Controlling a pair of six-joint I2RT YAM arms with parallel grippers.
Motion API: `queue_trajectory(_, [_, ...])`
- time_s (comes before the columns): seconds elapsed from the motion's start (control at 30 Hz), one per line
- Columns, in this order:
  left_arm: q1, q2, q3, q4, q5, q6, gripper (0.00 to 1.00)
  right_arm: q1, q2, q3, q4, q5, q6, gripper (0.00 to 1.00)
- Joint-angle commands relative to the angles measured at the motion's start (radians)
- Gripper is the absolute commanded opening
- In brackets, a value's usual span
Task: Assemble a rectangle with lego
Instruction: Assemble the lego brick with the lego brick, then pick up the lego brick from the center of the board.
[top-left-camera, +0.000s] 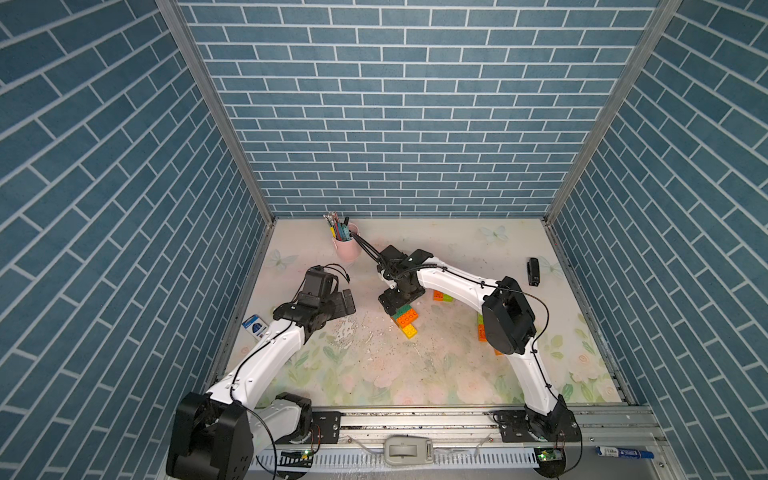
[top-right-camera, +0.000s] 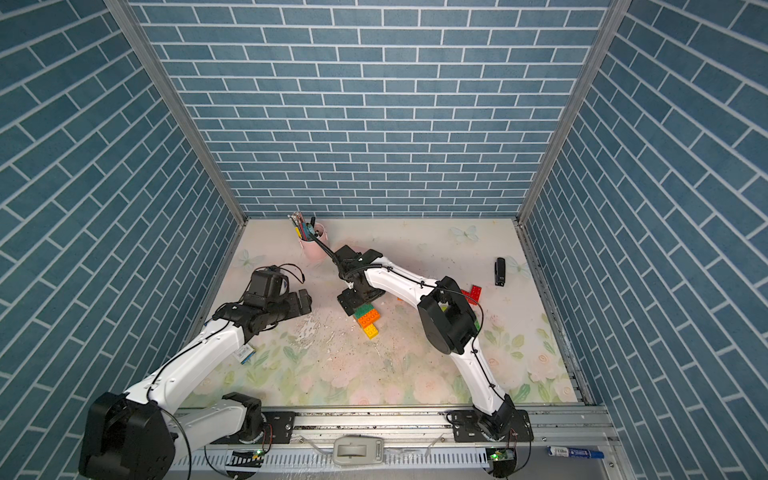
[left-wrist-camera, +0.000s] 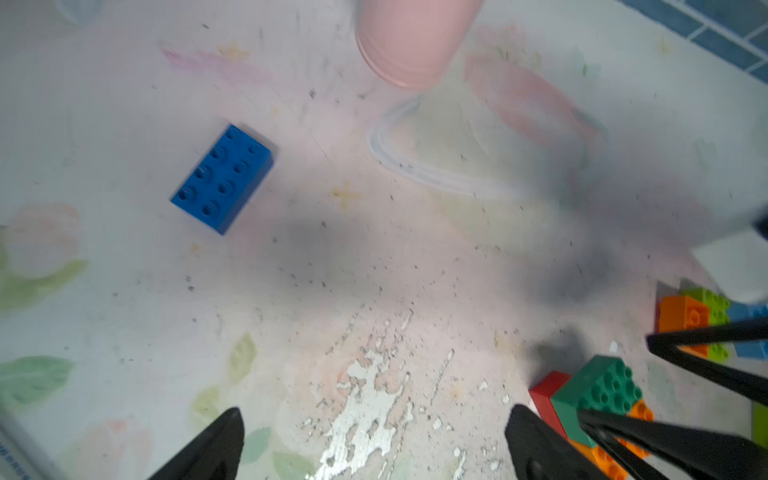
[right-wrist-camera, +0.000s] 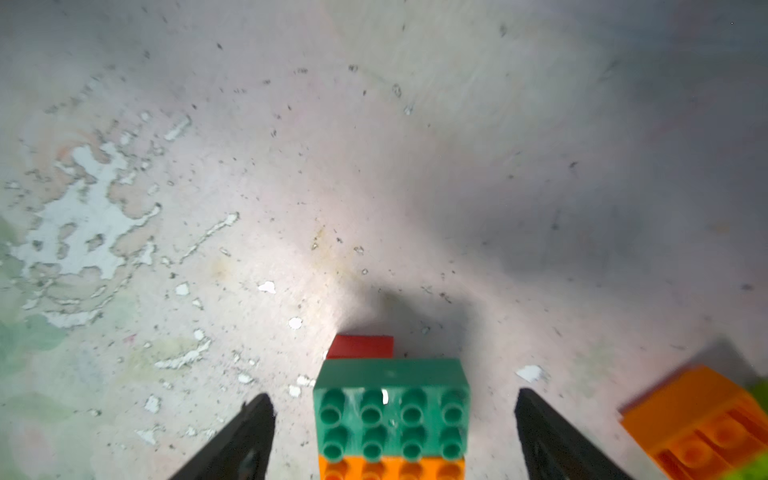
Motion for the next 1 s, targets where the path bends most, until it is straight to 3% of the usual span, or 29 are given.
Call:
queue_trajectory(0.0, [0.072,0.064,0.058,-0.049,-0.003,0.028,0.99,-0.014,-0.189,-0.064,0.082,0.088,0.061,0.88])
queue_trajectory(0.47, [0.235,0.558,0.396,-0.198,-0.057,0.228,0.96,-0.059,-0.436,-0.415,0.246,0.096,0.137,0.79])
queue_trajectory(0.73, [0.249,0.712,0.485,-0.172,-0.02,0.305,0.88,-0.061,-0.501,-0.492,0.269,0.114,0.124,0.79])
queue_trajectory(0.97, [0.261,0.818,0.574,-0.211,0.0,0.371,0.73,-0.06,-0.534,-0.512,0.268,0.137,0.12,0.78])
